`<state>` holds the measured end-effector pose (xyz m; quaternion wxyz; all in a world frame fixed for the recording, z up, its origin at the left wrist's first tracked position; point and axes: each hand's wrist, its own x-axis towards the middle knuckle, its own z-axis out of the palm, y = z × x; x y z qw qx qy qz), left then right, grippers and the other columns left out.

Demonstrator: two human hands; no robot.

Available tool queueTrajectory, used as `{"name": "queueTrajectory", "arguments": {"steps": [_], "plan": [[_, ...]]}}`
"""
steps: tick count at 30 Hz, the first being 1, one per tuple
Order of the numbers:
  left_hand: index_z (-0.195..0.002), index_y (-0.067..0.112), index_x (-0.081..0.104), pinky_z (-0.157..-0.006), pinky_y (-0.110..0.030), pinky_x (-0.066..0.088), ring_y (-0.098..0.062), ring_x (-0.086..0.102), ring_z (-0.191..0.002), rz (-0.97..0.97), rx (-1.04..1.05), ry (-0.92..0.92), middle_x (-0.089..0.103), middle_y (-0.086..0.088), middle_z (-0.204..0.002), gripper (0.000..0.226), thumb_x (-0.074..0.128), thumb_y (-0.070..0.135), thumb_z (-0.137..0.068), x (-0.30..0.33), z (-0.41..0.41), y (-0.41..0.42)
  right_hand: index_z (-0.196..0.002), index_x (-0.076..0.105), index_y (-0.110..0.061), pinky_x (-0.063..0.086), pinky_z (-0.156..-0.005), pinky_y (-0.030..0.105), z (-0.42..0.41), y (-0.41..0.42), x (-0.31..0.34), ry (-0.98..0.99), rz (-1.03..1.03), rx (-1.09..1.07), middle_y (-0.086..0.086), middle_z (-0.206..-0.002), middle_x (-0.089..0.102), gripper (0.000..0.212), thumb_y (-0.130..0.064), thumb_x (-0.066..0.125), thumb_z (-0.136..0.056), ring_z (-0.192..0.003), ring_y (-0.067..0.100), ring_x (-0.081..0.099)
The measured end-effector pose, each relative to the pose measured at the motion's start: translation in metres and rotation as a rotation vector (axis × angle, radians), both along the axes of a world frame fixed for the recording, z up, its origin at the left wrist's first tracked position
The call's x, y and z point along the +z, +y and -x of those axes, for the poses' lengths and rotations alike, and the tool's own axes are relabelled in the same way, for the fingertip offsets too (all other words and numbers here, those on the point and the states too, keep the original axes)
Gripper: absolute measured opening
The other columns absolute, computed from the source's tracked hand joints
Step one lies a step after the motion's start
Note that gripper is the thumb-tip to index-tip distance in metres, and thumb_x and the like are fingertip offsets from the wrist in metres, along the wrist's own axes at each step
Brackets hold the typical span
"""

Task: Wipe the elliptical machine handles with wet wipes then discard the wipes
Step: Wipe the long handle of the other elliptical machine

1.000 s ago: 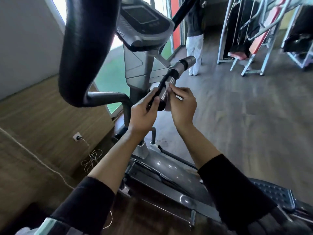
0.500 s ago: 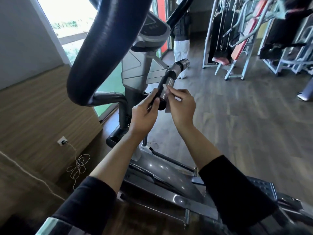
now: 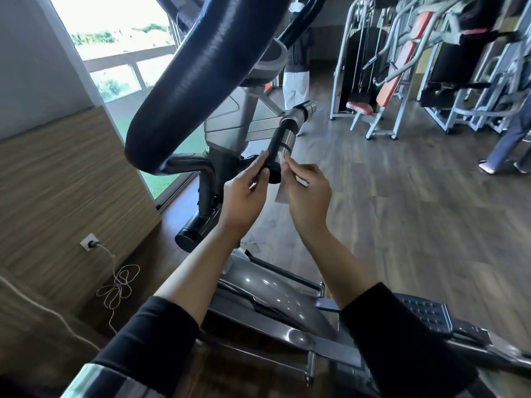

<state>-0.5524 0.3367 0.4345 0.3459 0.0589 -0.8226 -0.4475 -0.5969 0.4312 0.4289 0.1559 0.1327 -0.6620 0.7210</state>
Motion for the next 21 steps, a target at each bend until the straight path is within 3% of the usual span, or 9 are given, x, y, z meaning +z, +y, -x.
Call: {"name": "queueTrajectory", "arguments": {"steps": [1,2,4,5,7,9,12,19,21], "plan": [[-0.134,0.010,0.055,-0.058,-0.005,0.036,-0.011,0.037,-0.067,0.013,-0.002,0.007,0.061,-0.033,-0.111,0.037,0.051,0.008,-0.098,-0.001,0.000,0.000,-0.106,0.071,-0.014,0.037,-0.066,0.003,-0.003,0.000,-0.002,0.004,0.009,-0.007,-0.003,-0.082,0.059,0.019,-0.014,0.065,-0.088,-0.066,-0.010,0.053],[-0.134,0.009,0.055,-0.061,-0.004,0.038,-0.008,0.052,-0.088,0.027,-0.004,0.020,0.061,-0.033,-0.112,0.036,0.051,0.008,-0.098,-0.002,0.000,-0.001,-0.106,0.071,-0.014,0.037,-0.066,0.003,-0.004,-0.001,-0.001,0.009,0.011,-0.016,-0.003,-0.082,0.059,0.019,-0.014,0.065,-0.088,-0.066,-0.010,0.052],[-0.133,0.007,0.056,-0.070,-0.018,0.044,-0.014,0.051,-0.101,0.035,0.001,0.046,0.062,-0.033,-0.113,0.036,0.052,0.006,-0.097,-0.004,0.000,0.000,-0.104,0.072,-0.012,0.039,-0.068,0.003,-0.001,-0.003,0.004,0.020,0.006,-0.024,0.001,-0.086,0.061,0.018,-0.012,0.065,-0.087,-0.069,-0.011,0.053],[-0.131,0.005,0.057,-0.076,-0.021,0.045,-0.019,0.048,-0.106,0.038,0.005,0.067,0.062,-0.033,-0.113,0.035,0.052,0.005,-0.097,-0.004,0.000,0.000,-0.104,0.072,-0.011,0.041,-0.072,0.003,0.002,-0.004,0.009,0.021,0.009,-0.020,0.002,-0.089,0.062,0.018,-0.011,0.065,-0.087,-0.072,-0.011,0.055],[-0.127,0.001,0.059,-0.073,-0.015,0.046,-0.025,0.059,-0.099,0.064,0.020,0.124,0.067,-0.026,-0.112,0.032,0.054,0.003,-0.095,-0.006,0.000,-0.002,-0.103,0.073,-0.011,0.046,-0.081,0.009,0.002,-0.005,0.012,0.025,0.011,-0.016,0.001,-0.094,0.064,0.018,-0.011,0.066,-0.086,-0.079,-0.010,0.057],[-0.123,-0.001,0.062,-0.079,-0.002,0.043,-0.014,0.066,-0.099,0.086,0.027,0.175,0.068,-0.012,-0.115,0.030,0.056,0.001,-0.094,-0.009,0.000,-0.005,-0.103,0.073,-0.011,0.048,-0.085,0.014,-0.003,-0.003,0.009,0.044,0.004,-0.012,0.000,-0.096,0.063,0.018,-0.010,0.067,-0.086,-0.083,-0.008,0.058],[-0.121,-0.002,0.063,-0.083,0.000,0.041,-0.003,0.061,-0.101,0.068,0.016,0.202,0.066,-0.004,-0.114,0.029,0.057,0.000,-0.093,-0.011,0.000,-0.006,-0.106,0.071,-0.010,0.044,-0.087,0.008,-0.012,-0.001,0.002,0.055,0.002,0.028,0.001,-0.101,0.061,0.021,-0.008,0.066,-0.086,-0.090,-0.004,0.059],[-0.122,0.002,0.064,-0.089,-0.017,0.051,-0.004,0.062,-0.099,0.178,0.035,0.230,0.066,0.001,-0.116,0.033,0.055,0.008,-0.091,-0.015,-0.004,-0.011,-0.109,0.070,-0.008,0.048,-0.092,0.019,-0.006,0.006,0.002,0.128,-0.076,0.059,0.001,-0.105,0.061,0.026,-0.005,0.068,-0.083,-0.099,0.008,0.061],[-0.124,0.002,0.063,-0.087,-0.011,0.047,-0.010,0.061,-0.097,0.212,0.076,0.199,0.067,-0.007,-0.119,0.033,0.057,0.006,-0.091,-0.016,-0.007,-0.009,-0.111,0.069,-0.009,0.049,-0.092,0.020,-0.006,0.009,-0.002,0.171,-0.094,0.069,0.001,-0.105,0.060,0.030,-0.001,0.068,-0.082,-0.098,0.007,0.060]]}}
